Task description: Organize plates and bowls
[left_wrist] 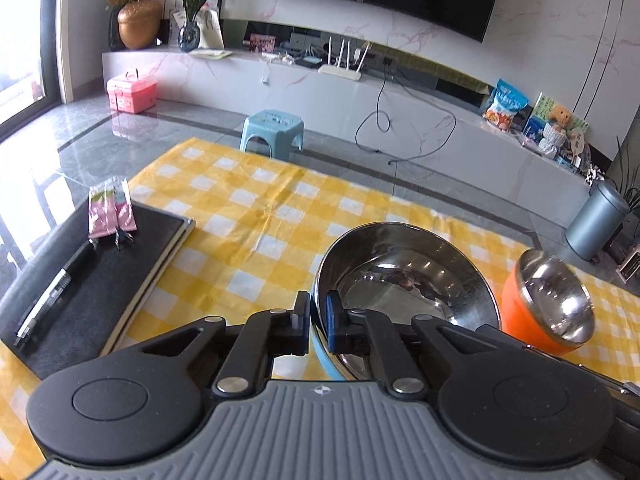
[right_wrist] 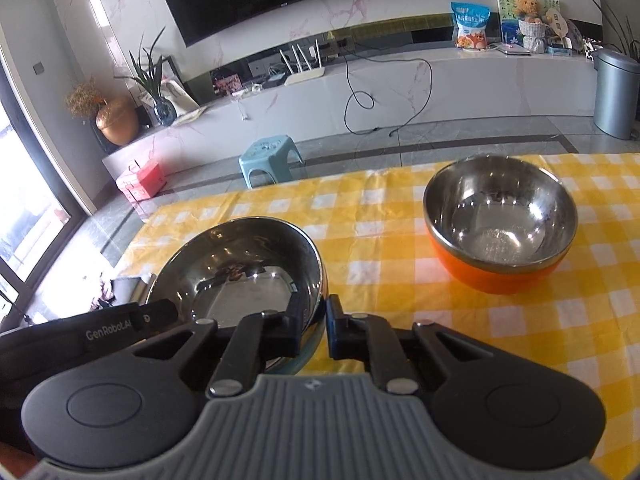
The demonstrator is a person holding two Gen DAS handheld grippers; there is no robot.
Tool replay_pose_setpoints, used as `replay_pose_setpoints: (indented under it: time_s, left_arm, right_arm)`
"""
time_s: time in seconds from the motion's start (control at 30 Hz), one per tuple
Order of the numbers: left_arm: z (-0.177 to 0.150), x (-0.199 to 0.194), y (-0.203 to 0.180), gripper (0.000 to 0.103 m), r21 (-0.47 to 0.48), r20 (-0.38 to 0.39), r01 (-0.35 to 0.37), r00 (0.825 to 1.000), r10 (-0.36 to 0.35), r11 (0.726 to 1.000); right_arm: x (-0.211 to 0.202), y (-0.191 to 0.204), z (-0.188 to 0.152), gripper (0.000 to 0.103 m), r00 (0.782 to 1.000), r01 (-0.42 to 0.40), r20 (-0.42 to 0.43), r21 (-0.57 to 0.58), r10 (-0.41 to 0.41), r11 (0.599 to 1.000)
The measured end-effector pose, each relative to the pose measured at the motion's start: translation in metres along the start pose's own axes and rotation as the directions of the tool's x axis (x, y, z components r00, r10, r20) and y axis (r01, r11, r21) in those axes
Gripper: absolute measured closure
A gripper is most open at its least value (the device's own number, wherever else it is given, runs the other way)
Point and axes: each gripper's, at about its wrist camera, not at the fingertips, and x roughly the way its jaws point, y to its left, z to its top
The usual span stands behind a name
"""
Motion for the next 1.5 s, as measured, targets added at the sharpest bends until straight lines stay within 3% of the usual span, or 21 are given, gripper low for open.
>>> replay_pose_setpoints:
  time_s: [0.3,0.7,1.1,1.5]
  left_arm:
    - [-0.006,-0.068,-0.025,0.094,0.017,0.048,0.047,0.998,-0.048,0.999]
    - [-0.061,-0.124,-0.06,0.093,-0.011,0.005,0.15,0.989,-0.15,0.989]
    - [-0.123,-0.129,-0.092,0.092,-0.042,-0.11,0.252,0.961,-0.255,0.967]
    - [-0.165,-0.113,-0.105,0.092,-0.025,-0.215,0.235,0.948,-0.234,0.972]
  right_arm:
    - [-0.071,-0.016,-0.002,0.095,0.997,-0.038,0.069,0.038,0.035,0.999]
    - [-0.166,-0.073,-0.042,0.097,0.994,-0.014,0.114,0.148,-0.003,0.989]
    - [-0.223,-0.134,-0.088,0.097,0.988,0.076,0.115,0.235,-0.105,0.969]
    - [-0.215,-0.165,-0.122,0.097,0.988,0.138,0.03,0.279,-0.152,0.95]
